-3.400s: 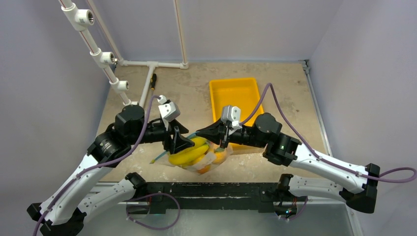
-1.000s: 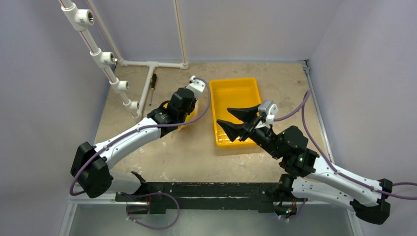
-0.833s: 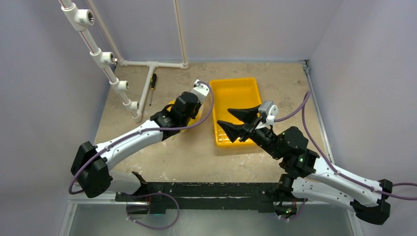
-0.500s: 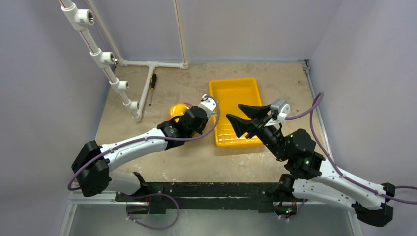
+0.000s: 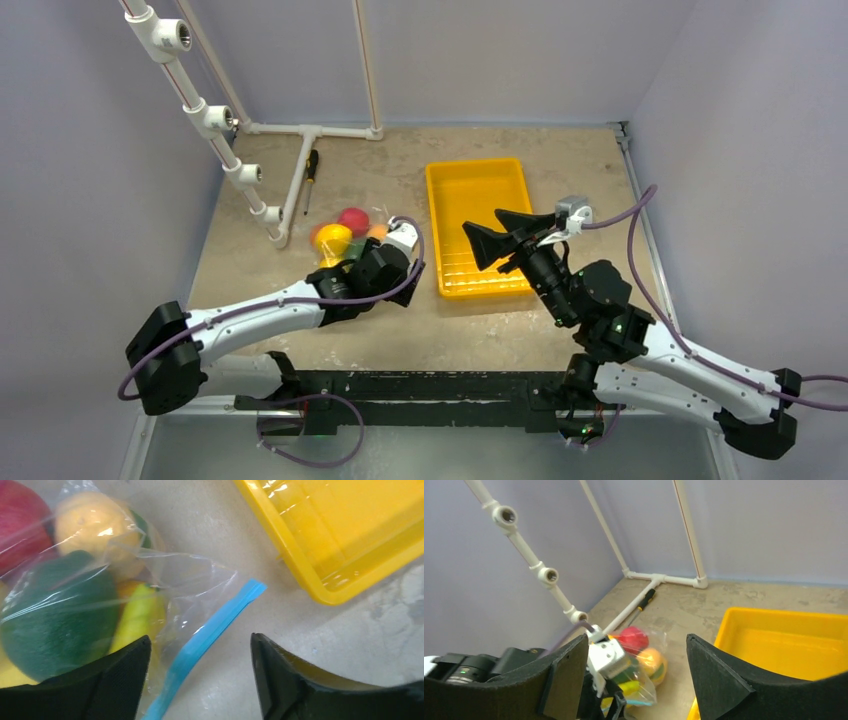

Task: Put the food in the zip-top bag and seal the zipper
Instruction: Place the zipper food storage bag at the center of the board, then reset both arms

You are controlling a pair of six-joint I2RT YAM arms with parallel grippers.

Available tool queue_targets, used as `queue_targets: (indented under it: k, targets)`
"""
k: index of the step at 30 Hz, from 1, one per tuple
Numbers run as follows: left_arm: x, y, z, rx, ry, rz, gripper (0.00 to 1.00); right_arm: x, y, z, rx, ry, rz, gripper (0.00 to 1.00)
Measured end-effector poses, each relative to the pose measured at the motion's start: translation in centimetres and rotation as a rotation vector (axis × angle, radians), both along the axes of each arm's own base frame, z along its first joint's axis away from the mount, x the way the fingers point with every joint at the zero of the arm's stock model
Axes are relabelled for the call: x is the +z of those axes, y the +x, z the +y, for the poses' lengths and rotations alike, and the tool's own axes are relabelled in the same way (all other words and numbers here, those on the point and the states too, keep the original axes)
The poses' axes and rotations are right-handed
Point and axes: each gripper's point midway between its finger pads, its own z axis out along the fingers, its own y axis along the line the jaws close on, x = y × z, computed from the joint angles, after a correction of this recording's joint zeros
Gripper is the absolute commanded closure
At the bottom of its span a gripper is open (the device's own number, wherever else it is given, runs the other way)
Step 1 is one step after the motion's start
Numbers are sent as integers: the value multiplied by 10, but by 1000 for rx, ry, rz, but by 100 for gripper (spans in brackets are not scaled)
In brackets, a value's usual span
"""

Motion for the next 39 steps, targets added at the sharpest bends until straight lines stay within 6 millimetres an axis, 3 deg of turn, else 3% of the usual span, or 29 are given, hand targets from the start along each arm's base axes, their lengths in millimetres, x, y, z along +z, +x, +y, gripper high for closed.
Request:
queue_targets:
  k: [2, 6, 12, 19, 23, 26, 30, 33, 39]
  targets:
    - [5, -5, -1, -1, -45, 10, 7, -5, 3, 2, -8, -4, 20, 22]
    - [18, -11, -4, -2, -119, 14, 2, -19, 10, 8, -32, -21, 63, 18]
    - [29, -16, -13, -30, -147, 53, 1, -42, 18, 14, -69, -54, 134, 12]
    - [69, -12, -33, -70, -222, 31, 1, -53, 25, 15, -104, -43, 179, 10]
    - [95, -7, -37, -80, -230, 2, 1, -74, 46, 14, -159, -94, 224, 10]
    - [118, 3, -34, -67, -232, -49, 1, -87, 72, -1, -233, -132, 257, 10]
    - [133, 33, -9, 3, -246, -79, 1, -95, 104, -23, -301, -159, 281, 8]
    - [135, 63, 30, 117, -236, -99, 1, -100, 123, -38, -328, -173, 295, 8]
    - [144, 89, 80, 257, -257, -135, 1, -112, 155, -86, -400, -155, 346, 6]
